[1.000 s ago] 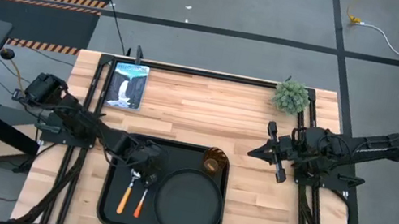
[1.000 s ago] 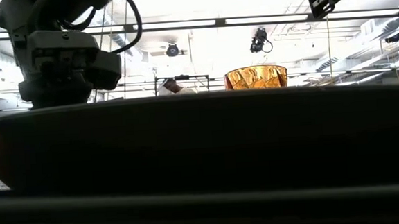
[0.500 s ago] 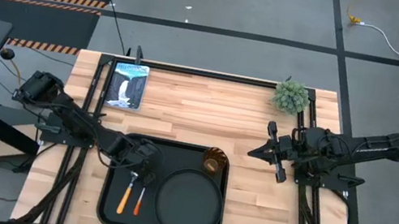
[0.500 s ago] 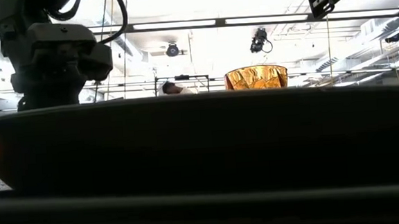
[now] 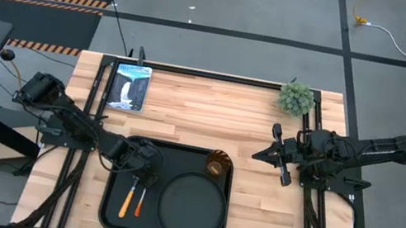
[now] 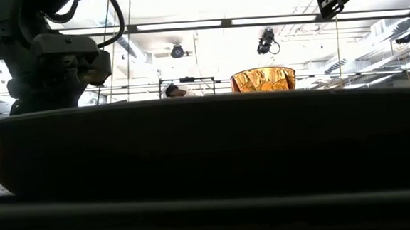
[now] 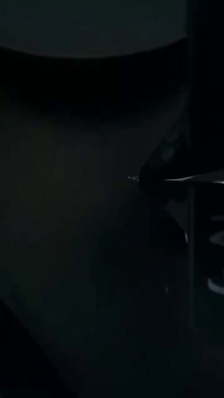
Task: Pick and place plate/cup/fork/spoon on tray
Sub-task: Adjust the silverwares on the black tray
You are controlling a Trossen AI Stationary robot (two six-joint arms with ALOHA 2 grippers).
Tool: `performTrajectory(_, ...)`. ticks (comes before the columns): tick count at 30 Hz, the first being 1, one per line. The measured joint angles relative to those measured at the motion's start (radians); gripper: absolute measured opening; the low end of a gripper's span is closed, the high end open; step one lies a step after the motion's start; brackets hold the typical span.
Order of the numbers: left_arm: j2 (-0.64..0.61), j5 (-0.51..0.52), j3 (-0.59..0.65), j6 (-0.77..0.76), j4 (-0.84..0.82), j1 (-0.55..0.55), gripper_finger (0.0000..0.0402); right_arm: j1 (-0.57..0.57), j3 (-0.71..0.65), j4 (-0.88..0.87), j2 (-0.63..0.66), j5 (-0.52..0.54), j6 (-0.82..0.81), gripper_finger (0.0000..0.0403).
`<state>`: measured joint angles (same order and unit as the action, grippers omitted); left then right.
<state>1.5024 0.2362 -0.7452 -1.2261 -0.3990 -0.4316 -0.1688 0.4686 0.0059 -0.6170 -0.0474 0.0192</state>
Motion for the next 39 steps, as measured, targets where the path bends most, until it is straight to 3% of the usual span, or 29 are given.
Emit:
performTrajectory(9, 0.0, -0.016, 0.0, -0.022, -0.003, 0.0, 0.0018, 0.0, 0.0, 0.0, 0.0, 0.0, 0.002, 0.0009)
performTrajectory(21, 0.0, -0.018, 0.0, -0.028, -0.042, 0.0, 0.0096, 0.0, 0.0, 0.0, 0.0, 0.0, 0.002, 0.0009)
performTrajectory(28, 0.0, -0.03, -0.039, 0.037, -0.07, -0.002, 0.0107, 0.0, 0.0, 0.0, 0.0, 0.0, 0.002, 0.0009)
performTrajectory(33, 0.003, 0.053, -0.144, 0.154, -0.159, -0.004, 0.0107, 0.0, 0.0, 0.0, 0.0, 0.0, 0.002, 0.0009)
performTrajectory(39, 0.003, 0.111, -0.214, 0.165, -0.238, -0.003, 0.0107, 0.0, 0.0, 0.0, 0.0, 0.0, 0.001, 0.0009)
